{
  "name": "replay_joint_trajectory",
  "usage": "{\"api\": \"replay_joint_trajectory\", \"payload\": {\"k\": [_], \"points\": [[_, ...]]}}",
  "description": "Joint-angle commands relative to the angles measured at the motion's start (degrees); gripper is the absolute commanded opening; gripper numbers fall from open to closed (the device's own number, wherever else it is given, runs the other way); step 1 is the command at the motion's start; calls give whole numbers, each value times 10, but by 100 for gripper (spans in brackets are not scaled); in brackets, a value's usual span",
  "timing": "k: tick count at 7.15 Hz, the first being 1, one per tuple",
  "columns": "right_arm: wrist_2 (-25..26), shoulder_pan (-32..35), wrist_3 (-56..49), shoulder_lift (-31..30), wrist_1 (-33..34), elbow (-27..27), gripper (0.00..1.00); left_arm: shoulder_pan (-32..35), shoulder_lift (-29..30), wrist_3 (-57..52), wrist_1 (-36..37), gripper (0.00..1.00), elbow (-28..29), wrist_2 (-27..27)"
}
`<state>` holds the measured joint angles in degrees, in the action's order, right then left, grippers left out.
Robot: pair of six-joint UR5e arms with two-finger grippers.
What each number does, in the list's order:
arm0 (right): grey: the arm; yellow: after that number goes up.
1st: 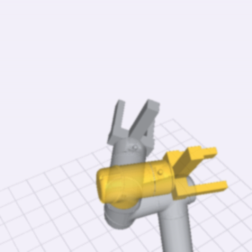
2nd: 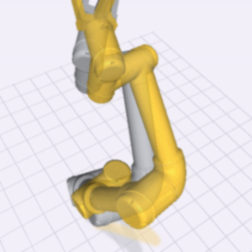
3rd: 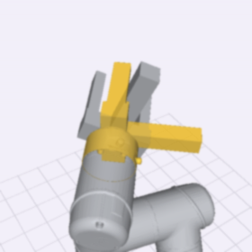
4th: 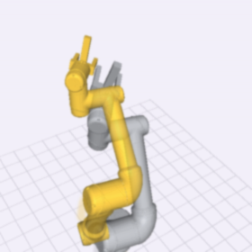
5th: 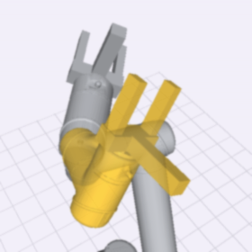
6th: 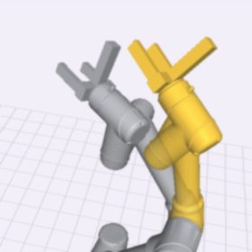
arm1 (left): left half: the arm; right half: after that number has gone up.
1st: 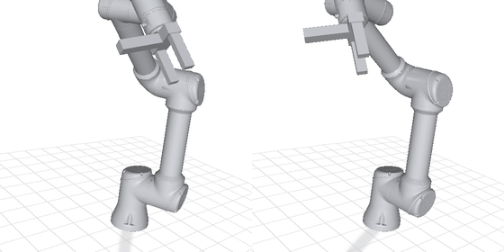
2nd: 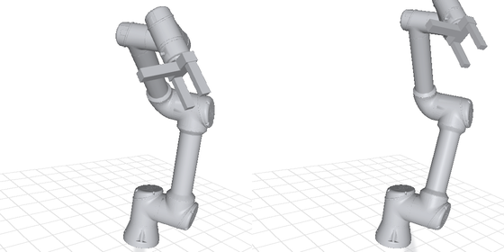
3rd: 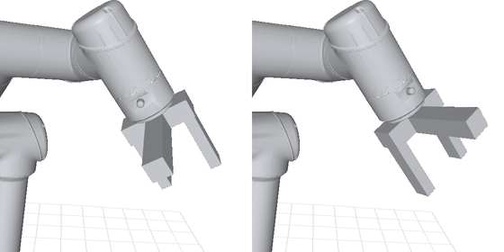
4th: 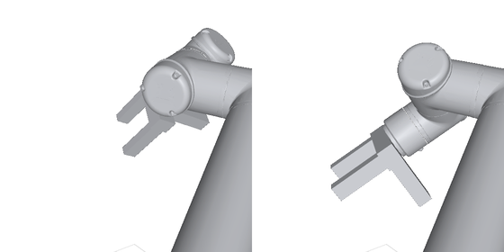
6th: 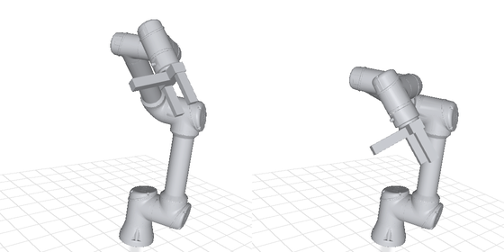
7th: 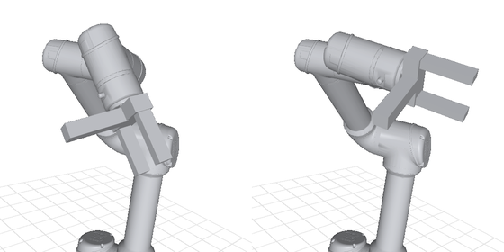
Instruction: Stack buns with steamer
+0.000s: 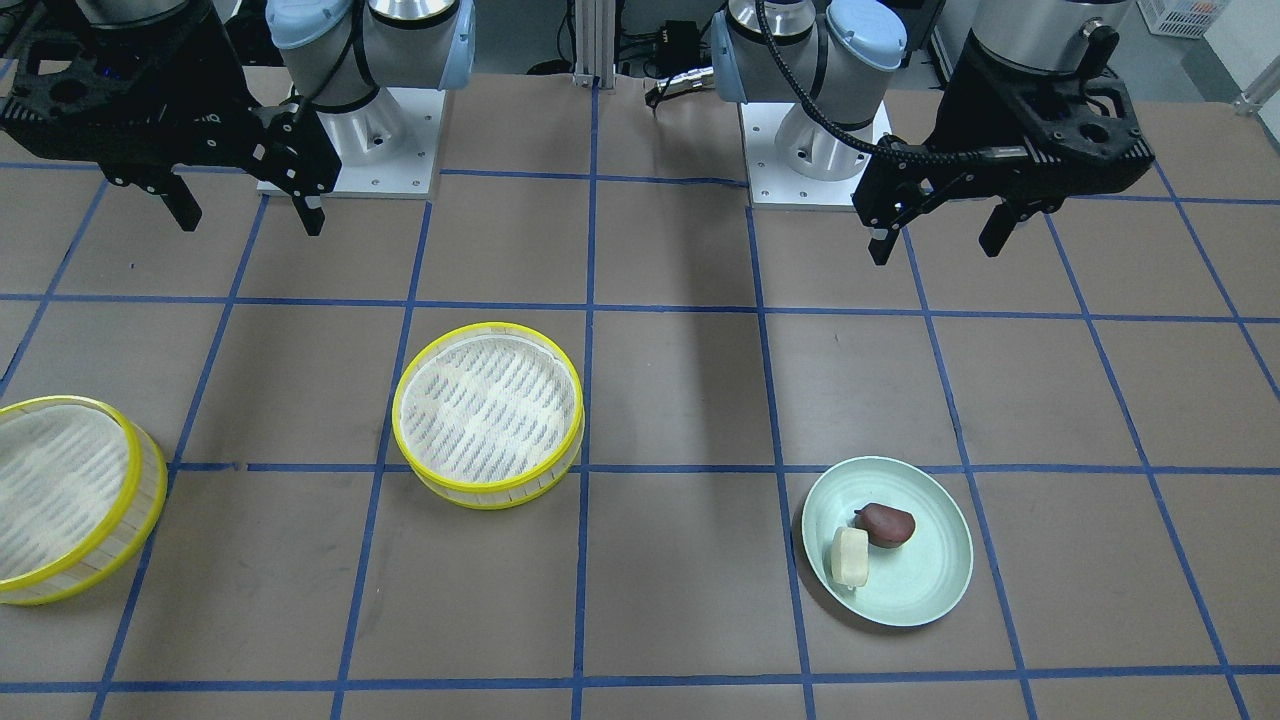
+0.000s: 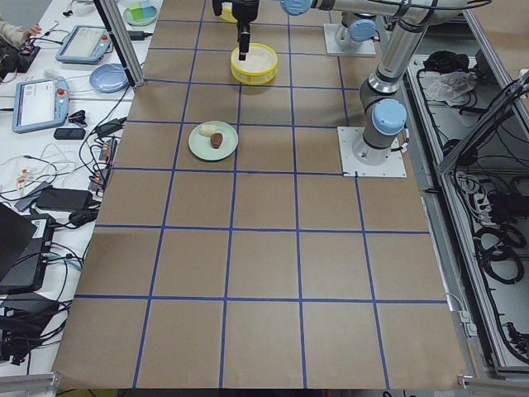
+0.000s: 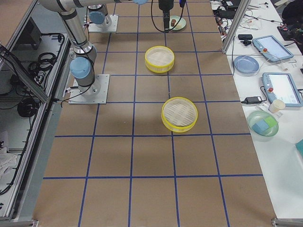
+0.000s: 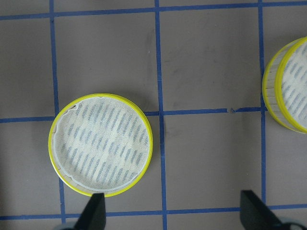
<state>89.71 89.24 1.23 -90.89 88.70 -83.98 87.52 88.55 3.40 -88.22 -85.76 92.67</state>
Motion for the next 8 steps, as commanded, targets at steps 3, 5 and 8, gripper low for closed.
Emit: {"api": "replay_joint_trajectory", "payload": {"k": [3, 5, 8], "points": [[1, 1, -7, 2, 9, -26, 99, -2, 14, -15, 43, 100, -22, 7], [19, -17, -61, 20, 26, -46, 99, -9, 107, -64, 151, 100, -28, 8], [42, -132, -159, 93, 86, -46, 99, -20, 244, -48, 251, 100, -23, 2]]}}
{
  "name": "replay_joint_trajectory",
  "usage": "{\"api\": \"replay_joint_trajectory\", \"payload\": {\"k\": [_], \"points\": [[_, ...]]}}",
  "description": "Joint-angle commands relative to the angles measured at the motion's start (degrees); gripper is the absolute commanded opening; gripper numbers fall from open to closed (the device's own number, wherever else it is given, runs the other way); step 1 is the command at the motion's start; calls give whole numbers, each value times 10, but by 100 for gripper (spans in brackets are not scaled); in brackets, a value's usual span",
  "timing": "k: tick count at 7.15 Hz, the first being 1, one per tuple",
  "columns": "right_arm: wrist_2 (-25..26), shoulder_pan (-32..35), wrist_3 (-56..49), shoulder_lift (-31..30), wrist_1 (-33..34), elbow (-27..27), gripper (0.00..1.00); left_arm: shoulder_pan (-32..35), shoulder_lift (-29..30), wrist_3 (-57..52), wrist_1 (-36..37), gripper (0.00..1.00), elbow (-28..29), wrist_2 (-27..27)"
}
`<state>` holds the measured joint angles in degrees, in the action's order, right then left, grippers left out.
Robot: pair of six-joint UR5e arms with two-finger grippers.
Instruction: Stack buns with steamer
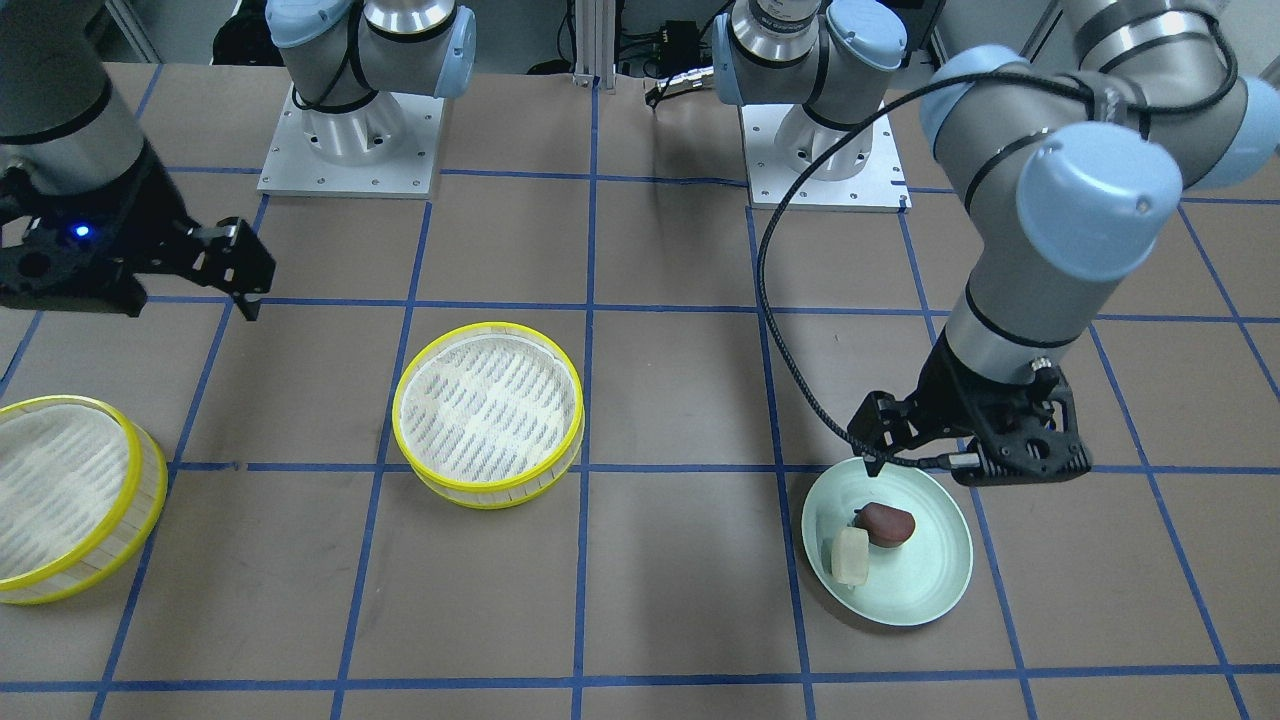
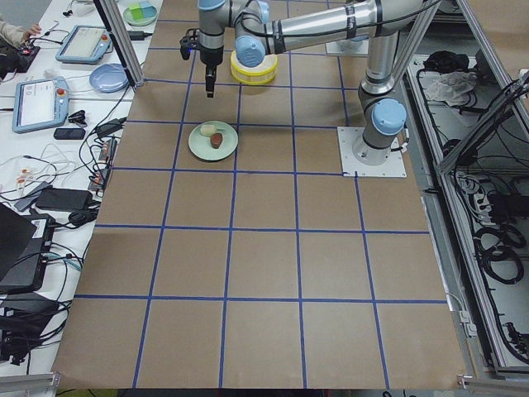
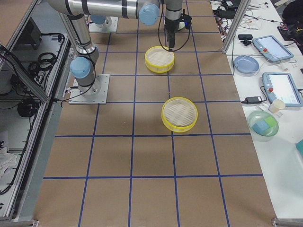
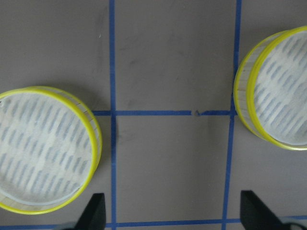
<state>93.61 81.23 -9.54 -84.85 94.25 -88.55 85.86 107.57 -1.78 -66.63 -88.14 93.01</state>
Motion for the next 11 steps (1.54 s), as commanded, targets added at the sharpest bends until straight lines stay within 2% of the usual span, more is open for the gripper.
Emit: {"api": "replay_joint_trajectory", "payload": {"k": [1, 4, 8, 9, 10, 11], "points": [[-2, -91, -121, 52, 46, -1, 99, -3, 78, 20, 52, 100, 3, -5], [2, -192, -237, 129, 133, -1, 99, -4, 148, 37, 53, 100, 6, -82], [-10, -287, -299, 233, 266, -2, 99, -16, 161, 32, 72, 98, 5, -73], [-25, -295, -363, 253, 282, -1, 97, -42, 161, 27, 72, 98, 1, -69], [-39, -303, -382, 266, 283, -1, 91, -46, 163, 37, 72, 94, -5, -69], [-41, -303, -391, 275, 286, -1, 74, -46, 163, 48, 72, 86, -4, -69]]}}
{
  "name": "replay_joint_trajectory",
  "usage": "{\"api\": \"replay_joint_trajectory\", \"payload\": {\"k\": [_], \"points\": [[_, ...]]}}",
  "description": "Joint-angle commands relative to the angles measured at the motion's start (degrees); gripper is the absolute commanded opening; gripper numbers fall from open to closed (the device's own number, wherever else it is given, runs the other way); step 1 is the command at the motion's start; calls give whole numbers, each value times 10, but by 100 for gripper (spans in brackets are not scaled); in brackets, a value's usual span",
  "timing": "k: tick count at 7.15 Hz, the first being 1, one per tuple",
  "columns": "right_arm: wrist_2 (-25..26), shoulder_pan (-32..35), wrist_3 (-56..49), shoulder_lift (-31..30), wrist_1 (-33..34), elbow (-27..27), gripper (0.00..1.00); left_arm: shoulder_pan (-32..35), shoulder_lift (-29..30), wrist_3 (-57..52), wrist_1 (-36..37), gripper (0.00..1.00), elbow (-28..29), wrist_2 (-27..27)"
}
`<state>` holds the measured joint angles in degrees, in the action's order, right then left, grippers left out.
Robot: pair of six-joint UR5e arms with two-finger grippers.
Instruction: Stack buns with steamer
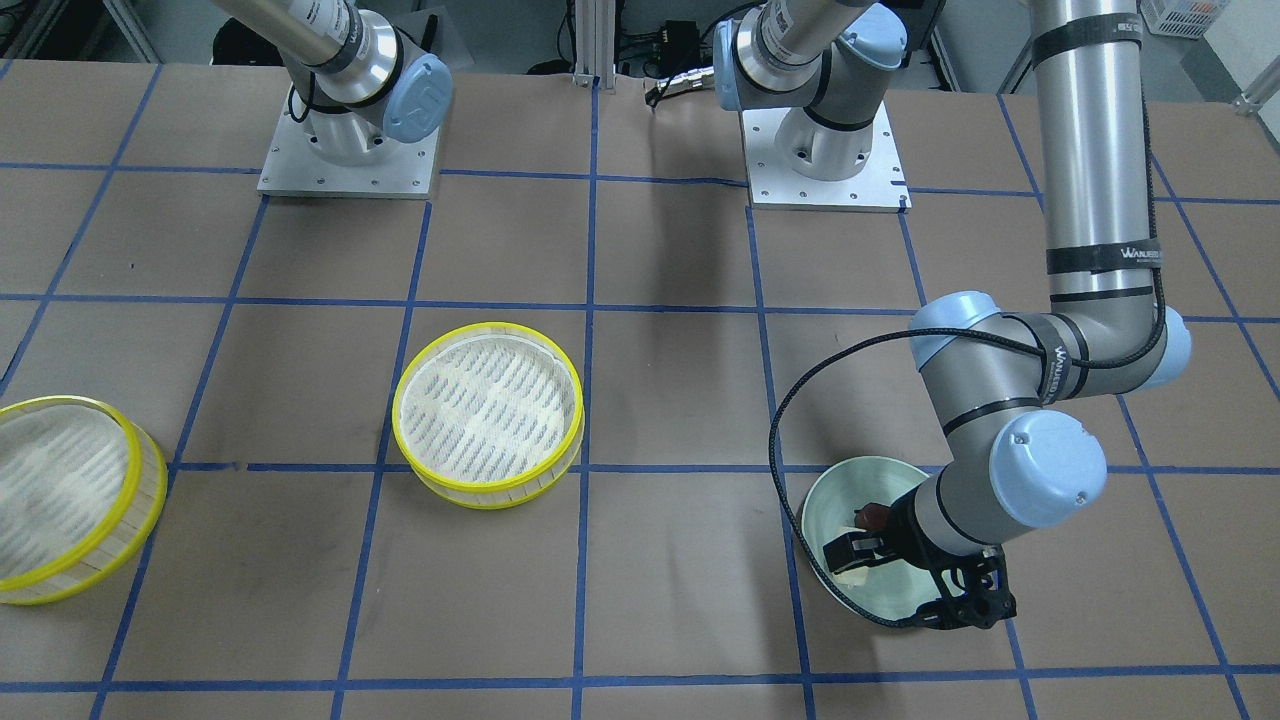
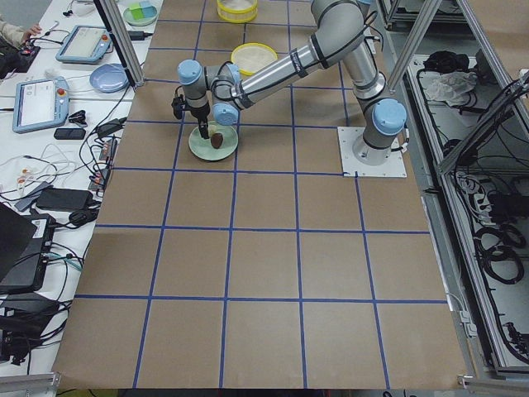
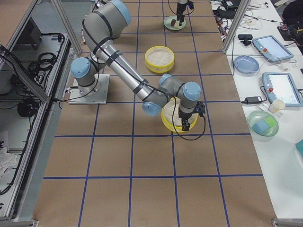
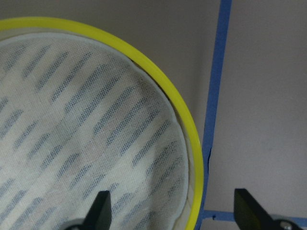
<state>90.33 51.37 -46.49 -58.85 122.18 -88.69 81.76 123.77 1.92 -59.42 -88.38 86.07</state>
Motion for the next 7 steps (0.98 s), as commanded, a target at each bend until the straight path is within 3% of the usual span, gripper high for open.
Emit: {"api": "replay_joint_trajectory", "payload": {"k": [1, 3, 5, 7], "points": [[-5, -5, -24, 16, 10, 0, 51, -4, 2, 30, 0, 86, -3, -4], [1, -5, -40, 16, 8, 0, 3, -4, 2, 41, 0, 80, -3, -7], [1, -5, -44, 10, 6, 0, 0, -4, 2, 88, 1, 15, -3, -19], [-1, -5, -36, -24, -2, 0, 0, -3, -3, 95, 1, 15, -3, -29]]}}
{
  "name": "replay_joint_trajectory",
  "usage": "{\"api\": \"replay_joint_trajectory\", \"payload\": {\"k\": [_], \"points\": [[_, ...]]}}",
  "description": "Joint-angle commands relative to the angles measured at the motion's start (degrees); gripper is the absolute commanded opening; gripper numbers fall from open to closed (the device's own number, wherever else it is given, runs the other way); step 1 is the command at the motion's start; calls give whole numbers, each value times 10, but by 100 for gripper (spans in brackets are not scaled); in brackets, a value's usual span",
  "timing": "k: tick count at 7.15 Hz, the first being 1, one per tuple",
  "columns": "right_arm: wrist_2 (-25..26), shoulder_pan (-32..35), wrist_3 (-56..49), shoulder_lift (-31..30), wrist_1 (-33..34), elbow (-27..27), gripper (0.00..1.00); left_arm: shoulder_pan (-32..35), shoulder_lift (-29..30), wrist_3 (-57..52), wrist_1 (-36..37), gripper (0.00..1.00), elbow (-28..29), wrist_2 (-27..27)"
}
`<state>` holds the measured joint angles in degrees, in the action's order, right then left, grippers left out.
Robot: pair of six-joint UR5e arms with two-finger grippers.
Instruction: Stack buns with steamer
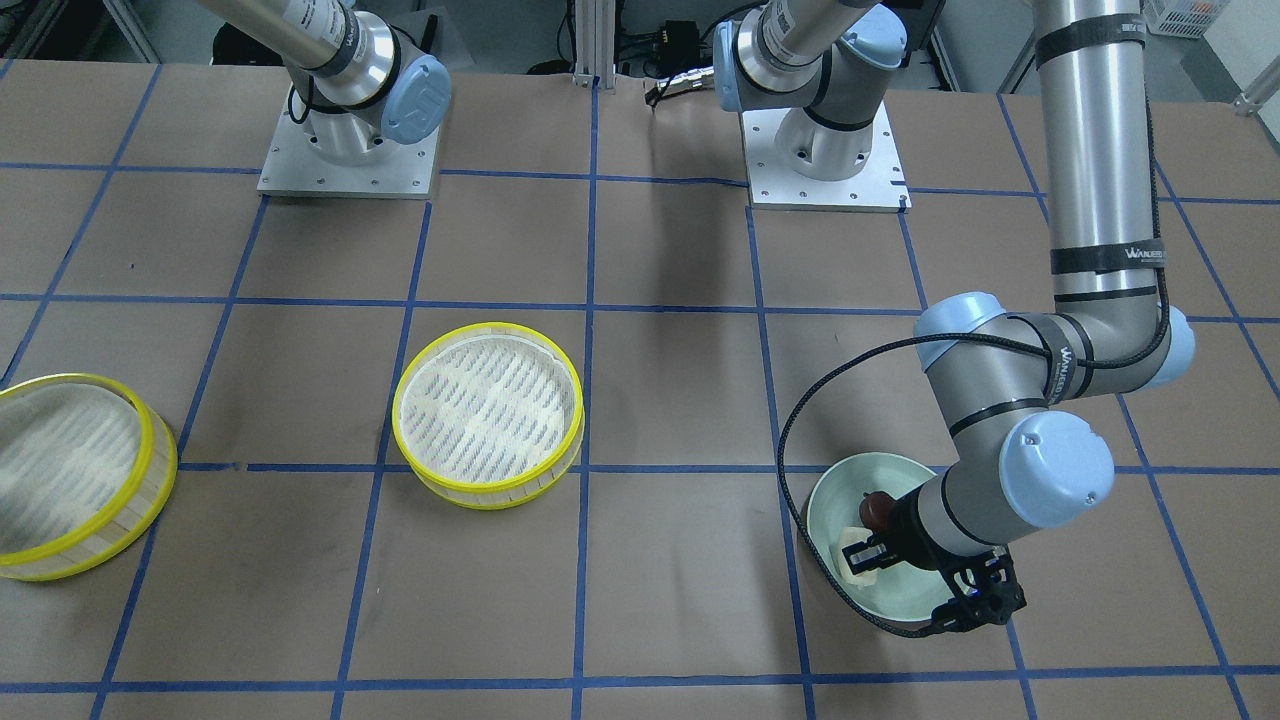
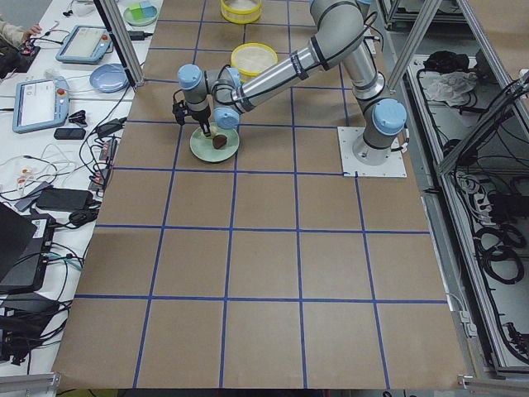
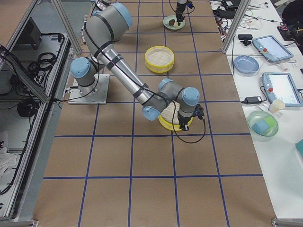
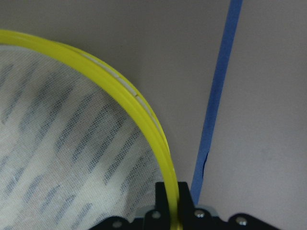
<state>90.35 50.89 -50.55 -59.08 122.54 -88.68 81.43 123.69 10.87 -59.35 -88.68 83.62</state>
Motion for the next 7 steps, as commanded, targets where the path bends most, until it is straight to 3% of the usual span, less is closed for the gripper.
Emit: {"api": "replay_joint_trajectory", "payload": {"k": [1, 3, 5, 7], "points": [[-1, 3, 11, -44, -32, 1, 0, 0, -5, 5, 1, 14, 1, -5], [-8, 15, 59, -74, -81, 0, 0, 8, -31, 6, -9, 0, 4, -7], [-2, 60, 124, -122, -138, -3, 0, 62, -82, 31, -44, 0, 6, -6], [0, 111, 182, -153, -156, -24, 0, 168, -128, 119, -48, 0, 7, -10]]}}
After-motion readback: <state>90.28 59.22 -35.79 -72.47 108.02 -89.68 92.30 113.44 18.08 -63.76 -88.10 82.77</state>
